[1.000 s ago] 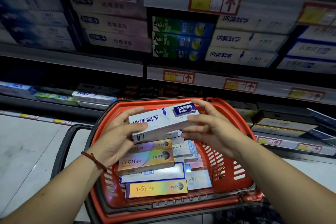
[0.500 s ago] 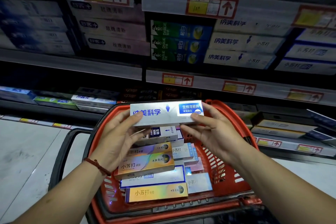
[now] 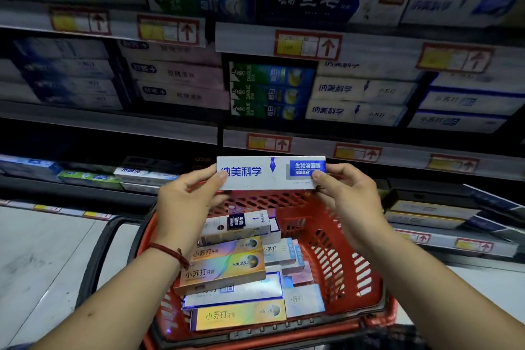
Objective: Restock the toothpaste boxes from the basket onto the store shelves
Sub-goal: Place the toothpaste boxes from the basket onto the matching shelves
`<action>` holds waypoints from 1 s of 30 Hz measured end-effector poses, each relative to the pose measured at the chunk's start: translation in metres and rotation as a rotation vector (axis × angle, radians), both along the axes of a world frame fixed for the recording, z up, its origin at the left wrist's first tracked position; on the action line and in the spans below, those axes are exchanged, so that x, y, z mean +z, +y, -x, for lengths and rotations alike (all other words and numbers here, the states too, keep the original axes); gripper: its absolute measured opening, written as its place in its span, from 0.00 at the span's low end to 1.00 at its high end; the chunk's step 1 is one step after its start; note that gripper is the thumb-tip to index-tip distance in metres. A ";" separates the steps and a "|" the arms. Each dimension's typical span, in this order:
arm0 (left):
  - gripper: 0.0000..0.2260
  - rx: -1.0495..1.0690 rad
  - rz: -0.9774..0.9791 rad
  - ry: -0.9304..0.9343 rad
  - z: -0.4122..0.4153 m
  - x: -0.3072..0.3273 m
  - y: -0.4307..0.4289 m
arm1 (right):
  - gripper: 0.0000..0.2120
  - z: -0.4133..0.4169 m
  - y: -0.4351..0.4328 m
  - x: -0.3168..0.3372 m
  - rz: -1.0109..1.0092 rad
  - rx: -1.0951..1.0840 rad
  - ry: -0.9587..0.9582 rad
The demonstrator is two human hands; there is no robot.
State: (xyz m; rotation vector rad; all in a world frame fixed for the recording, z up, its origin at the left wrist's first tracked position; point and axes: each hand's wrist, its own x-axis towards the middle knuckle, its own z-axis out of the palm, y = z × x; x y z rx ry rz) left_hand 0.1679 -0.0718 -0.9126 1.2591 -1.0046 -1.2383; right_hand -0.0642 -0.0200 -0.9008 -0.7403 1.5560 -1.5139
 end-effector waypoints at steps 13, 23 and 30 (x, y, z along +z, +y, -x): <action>0.16 -0.134 0.363 -0.183 0.093 0.084 0.013 | 0.05 0.075 0.027 0.089 0.168 -0.223 0.269; 0.17 -0.242 0.479 -0.209 0.198 0.149 -0.013 | 0.14 0.165 0.025 0.162 0.264 -0.237 0.426; 0.13 -0.300 0.556 -0.305 0.261 0.189 -0.032 | 0.17 0.234 0.011 0.197 0.220 -0.209 0.571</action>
